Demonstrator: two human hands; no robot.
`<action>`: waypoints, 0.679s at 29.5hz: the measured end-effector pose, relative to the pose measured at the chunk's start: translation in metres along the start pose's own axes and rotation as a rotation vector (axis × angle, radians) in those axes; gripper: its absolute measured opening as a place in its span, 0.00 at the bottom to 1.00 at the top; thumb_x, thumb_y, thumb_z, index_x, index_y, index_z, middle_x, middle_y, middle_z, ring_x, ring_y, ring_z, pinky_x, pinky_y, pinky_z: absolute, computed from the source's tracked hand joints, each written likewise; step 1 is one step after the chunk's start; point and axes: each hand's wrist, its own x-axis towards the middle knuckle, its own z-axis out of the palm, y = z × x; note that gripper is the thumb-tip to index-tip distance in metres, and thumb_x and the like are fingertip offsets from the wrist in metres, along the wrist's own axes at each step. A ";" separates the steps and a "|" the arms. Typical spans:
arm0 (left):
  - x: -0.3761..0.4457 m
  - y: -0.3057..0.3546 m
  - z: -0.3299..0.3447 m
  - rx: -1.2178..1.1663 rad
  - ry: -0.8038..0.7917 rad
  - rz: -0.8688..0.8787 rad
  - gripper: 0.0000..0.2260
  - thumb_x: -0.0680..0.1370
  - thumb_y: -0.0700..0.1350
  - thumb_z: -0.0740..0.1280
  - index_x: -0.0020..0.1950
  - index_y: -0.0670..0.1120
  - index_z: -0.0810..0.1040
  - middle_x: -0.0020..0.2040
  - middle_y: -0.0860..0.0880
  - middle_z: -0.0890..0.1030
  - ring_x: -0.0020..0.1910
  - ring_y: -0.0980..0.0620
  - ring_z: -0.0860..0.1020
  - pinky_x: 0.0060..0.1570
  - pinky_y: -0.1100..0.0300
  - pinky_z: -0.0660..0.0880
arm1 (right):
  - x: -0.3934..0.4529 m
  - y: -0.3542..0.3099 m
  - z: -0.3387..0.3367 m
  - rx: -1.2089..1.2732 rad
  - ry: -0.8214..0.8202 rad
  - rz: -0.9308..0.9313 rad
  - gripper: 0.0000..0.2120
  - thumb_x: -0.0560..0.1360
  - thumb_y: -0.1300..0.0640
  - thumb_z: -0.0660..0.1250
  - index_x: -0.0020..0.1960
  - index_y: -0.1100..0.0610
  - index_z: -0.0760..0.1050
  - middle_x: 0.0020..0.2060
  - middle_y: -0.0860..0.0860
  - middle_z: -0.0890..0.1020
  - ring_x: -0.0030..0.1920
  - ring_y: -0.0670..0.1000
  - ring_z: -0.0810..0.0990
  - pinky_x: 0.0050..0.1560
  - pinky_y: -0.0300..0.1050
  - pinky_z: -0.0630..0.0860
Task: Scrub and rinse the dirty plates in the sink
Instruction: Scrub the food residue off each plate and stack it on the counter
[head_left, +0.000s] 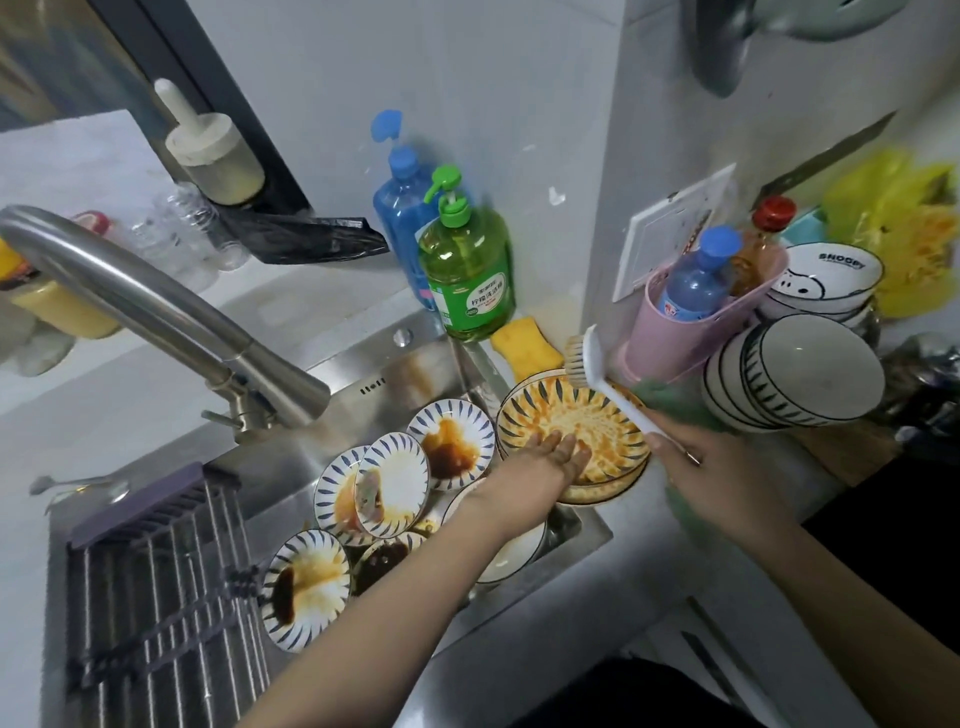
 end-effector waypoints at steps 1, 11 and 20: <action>0.001 0.000 0.002 0.009 0.003 0.002 0.32 0.77 0.28 0.56 0.79 0.42 0.49 0.78 0.38 0.50 0.78 0.40 0.50 0.76 0.49 0.48 | 0.001 0.002 0.001 0.009 -0.007 0.006 0.16 0.80 0.53 0.61 0.67 0.49 0.73 0.44 0.54 0.82 0.47 0.56 0.80 0.45 0.48 0.75; 0.007 0.004 0.021 -0.014 -0.037 -0.006 0.27 0.84 0.54 0.48 0.79 0.43 0.46 0.78 0.37 0.47 0.78 0.40 0.45 0.75 0.48 0.41 | 0.008 0.009 0.008 0.010 -0.039 -0.004 0.17 0.79 0.52 0.61 0.68 0.47 0.73 0.42 0.47 0.81 0.43 0.48 0.79 0.43 0.45 0.73; -0.010 -0.004 0.034 -0.226 0.205 -0.042 0.28 0.81 0.59 0.52 0.78 0.47 0.57 0.78 0.39 0.55 0.78 0.41 0.51 0.74 0.45 0.38 | 0.001 0.004 0.028 0.039 -0.103 -0.005 0.17 0.80 0.53 0.61 0.68 0.49 0.72 0.34 0.37 0.72 0.38 0.39 0.71 0.38 0.33 0.67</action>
